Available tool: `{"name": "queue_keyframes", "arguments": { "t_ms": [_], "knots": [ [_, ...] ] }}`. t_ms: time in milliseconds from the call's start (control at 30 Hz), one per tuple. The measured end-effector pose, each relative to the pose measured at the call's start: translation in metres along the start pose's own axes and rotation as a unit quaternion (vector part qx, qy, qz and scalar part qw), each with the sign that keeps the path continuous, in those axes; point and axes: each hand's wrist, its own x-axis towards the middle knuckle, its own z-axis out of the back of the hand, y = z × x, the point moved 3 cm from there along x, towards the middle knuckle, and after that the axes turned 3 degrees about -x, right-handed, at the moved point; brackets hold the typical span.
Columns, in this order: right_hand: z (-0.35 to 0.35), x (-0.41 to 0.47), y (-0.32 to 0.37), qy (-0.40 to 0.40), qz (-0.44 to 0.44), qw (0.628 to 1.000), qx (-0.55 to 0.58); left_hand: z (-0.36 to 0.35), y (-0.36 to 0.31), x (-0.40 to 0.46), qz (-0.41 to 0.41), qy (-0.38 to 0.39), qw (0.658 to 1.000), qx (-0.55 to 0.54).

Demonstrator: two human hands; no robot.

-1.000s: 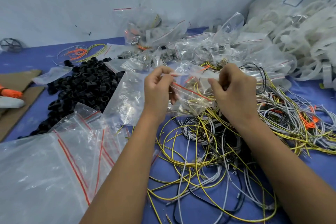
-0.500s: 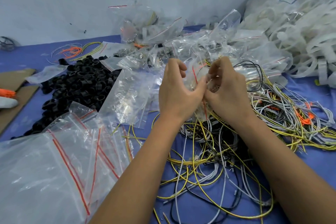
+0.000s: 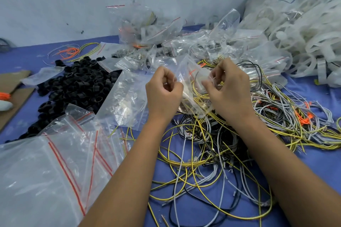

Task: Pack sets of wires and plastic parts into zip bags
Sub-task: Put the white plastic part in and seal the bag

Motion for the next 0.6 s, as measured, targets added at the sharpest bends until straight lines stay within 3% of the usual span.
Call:
{"name": "queue_keyframes", "arguments": {
  "t_ms": [133, 233, 367, 500, 600],
  "knots": [
    [0.002, 0.0, 0.01, 0.013, 0.038, 0.999, -0.005, 0.008, 0.013, 0.005, 0.108, -0.067, 0.988, -0.093],
    [0.0, 0.0, 0.01, 0.07, 0.031, 0.997, 0.003, 0.017, 0.017, 0.012, 0.159, -0.133, 0.959, -0.193],
    [-0.003, -0.003, 0.004, 0.144, 0.031, 0.976, -0.16, 0.038, 0.001, 0.029, 0.163, -0.17, 0.934, -0.267],
    [-0.004, -0.004, 0.006, 0.199, 0.017, 0.946, -0.254, 0.075, -0.047, 0.056, 0.071, -0.204, 0.946, -0.24],
    [-0.009, -0.008, 0.013, 0.209, 0.034, 0.942, -0.262, 0.119, -0.089, 0.068, -0.04, -0.259, 0.965, -0.006]
  ]
}}
